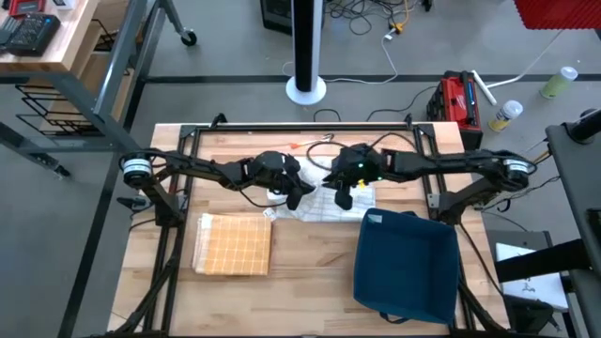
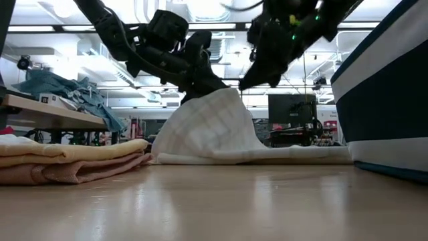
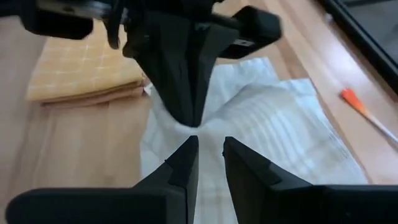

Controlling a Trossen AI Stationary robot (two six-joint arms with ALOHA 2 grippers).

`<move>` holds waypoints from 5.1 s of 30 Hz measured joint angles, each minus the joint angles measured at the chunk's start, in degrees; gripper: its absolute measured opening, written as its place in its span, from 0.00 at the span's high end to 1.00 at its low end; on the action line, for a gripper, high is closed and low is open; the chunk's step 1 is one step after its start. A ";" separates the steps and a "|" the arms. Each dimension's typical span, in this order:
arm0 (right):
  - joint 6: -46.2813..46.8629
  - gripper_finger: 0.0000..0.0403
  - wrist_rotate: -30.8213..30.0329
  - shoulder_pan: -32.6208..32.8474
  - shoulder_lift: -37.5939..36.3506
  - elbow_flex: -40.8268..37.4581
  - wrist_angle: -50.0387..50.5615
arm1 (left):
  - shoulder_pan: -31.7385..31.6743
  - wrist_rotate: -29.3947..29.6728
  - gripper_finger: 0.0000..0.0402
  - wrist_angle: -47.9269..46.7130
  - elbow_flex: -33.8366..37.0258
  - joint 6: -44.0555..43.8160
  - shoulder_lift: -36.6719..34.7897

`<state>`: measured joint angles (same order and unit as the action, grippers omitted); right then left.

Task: Fold towel
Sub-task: Fold the white towel

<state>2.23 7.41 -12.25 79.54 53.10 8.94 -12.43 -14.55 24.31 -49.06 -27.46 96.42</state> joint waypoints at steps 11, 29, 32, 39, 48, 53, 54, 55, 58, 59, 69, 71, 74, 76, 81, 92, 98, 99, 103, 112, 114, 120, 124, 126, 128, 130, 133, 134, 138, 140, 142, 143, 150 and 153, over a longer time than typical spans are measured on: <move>-6.26 0.69 -0.24 1.91 9.09 0.11 -2.06 | 1.30 -0.66 1.00 -0.60 0.00 0.96 0.00; -9.80 0.96 -8.56 4.24 10.04 0.13 -10.82 | 1.92 -3.90 1.00 -2.12 0.04 -0.66 -4.54; -9.80 0.91 -12.55 4.01 9.81 0.13 -8.61 | 1.55 2.28 1.00 -17.35 -0.04 -1.31 -9.63; -6.57 0.81 -13.33 3.98 9.65 0.33 -7.10 | 1.75 31.37 1.00 -42.99 0.31 -8.45 -15.74; -1.71 0.64 -6.98 3.13 6.05 3.97 1.19 | 3.33 27.92 0.79 -40.56 0.97 -11.65 -8.09; -2.20 0.53 -7.26 3.11 2.67 4.92 4.35 | 3.43 19.17 0.58 -35.89 0.22 -12.29 -1.98; -2.23 0.51 -7.31 3.11 2.01 4.92 4.24 | 3.40 18.66 0.54 -35.78 -0.18 -12.32 -1.03; -2.19 0.50 -7.40 3.11 1.28 4.92 4.68 | 3.39 18.07 0.50 -35.68 -0.56 -12.41 -0.44; -2.21 0.46 -7.41 3.11 0.18 4.91 4.82 | 3.41 16.42 0.41 -34.87 -1.45 -12.48 0.72; -2.21 0.45 -7.42 3.11 -0.19 4.86 5.68 | 3.43 15.71 0.39 -34.49 -1.68 -12.46 0.94; -1.74 0.41 -7.42 3.13 -0.82 4.79 7.60 | 4.22 17.26 0.59 -18.54 -1.60 -8.99 4.26; -1.75 0.43 -7.42 3.13 -1.05 4.79 8.23 | 4.26 18.18 0.79 -16.76 -1.60 -7.50 4.32; -1.91 0.46 -7.45 3.12 -2.23 4.79 9.08 | 4.30 18.32 0.95 -12.94 -1.57 -5.83 3.88; -1.91 0.48 -7.44 3.13 -3.18 4.79 9.71 | 4.59 18.32 0.97 -10.30 -1.57 -4.65 2.89; -1.82 0.53 -7.50 3.39 -6.07 4.79 12.08 | 5.91 18.13 0.99 -7.12 -1.57 -3.29 0.59; -9.15 0.59 -7.51 4.15 -4.22 4.03 14.38 | 7.57 18.02 1.00 -2.70 -1.60 0.05 -5.54; -13.20 0.57 -10.20 4.26 -0.51 3.96 10.21 | 9.02 17.20 1.00 -2.93 -1.44 1.23 -6.01; -13.69 0.56 -11.62 4.29 -0.35 3.96 9.78 | 9.18 17.01 1.00 -3.08 -1.44 1.40 -5.97; -15.70 0.55 -11.66 4.43 -0.34 4.00 7.87 | 9.29 17.10 1.00 -2.95 -1.38 1.51 -5.42; -15.83 0.59 -11.84 4.72 5.08 3.98 4.26 | 10.31 15.67 1.00 -2.35 -4.55 4.50 -5.34; -16.62 0.63 -11.91 4.96 6.18 3.91 1.90 | 11.03 15.47 1.00 -2.37 -4.70 4.50 -5.31; -18.49 0.95 -11.92 6.08 5.40 3.96 0.05 | 11.80 15.33 0.96 -2.63 -4.70 4.50 -5.79; -18.78 0.98 -11.99 6.44 2.19 3.96 0.29 | 11.63 15.28 0.92 -2.80 -4.70 4.76 -7.26; -18.89 0.99 -13.13 6.51 -0.12 3.97 1.84 | 11.63 15.11 0.90 -3.45 -4.70 5.46 -8.68; -18.98 0.99 -16.71 6.78 -2.70 4.35 2.88 | 11.56 14.23 0.89 -4.91 -4.70 6.29 -10.55; -19.75 0.99 -19.98 6.78 -5.69 4.92 3.86 | 11.58 13.60 0.88 -6.99 -4.72 7.18 -13.05; -20.84 1.00 -21.47 6.69 -9.47 5.87 3.83 | 11.63 13.60 0.88 -10.64 -4.76 9.83 -16.33; -21.21 1.00 -21.56 6.71 -10.40 6.20 4.39 | 11.63 13.65 0.88 -12.85 -4.74 11.05 -17.43; -21.76 1.00 -21.44 6.85 -13.58 7.99 4.71 | 11.63 17.29 0.88 -20.98 -4.70 17.08 -19.77; -21.57 1.00 -21.33 7.00 -14.40 8.69 4.21 | 11.67 20.14 0.88 -24.58 -4.28 20.65 -19.96; -21.62 1.00 -21.08 7.10 -15.24 8.64 5.07 | 11.67 22.49 0.87 -26.86 -3.92 22.34 -19.20; -21.57 1.00 -21.09 7.21 -15.38 8.59 5.40 | 11.67 23.66 0.86 -27.62 -3.86 22.86 -18.77; -18.36 1.00 -21.04 7.46 -15.87 8.55 9.55 | 11.57 27.10 0.70 -29.55 -3.63 22.07 -15.62; -17.61 1.00 -21.08 7.50 -15.68 8.50 11.27 | 11.90 26.23 0.60 -29.61 -3.64 20.53 -14.27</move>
<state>-15.39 -13.67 -4.75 63.86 61.60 20.20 -0.53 11.68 -5.30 -52.70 -6.93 82.15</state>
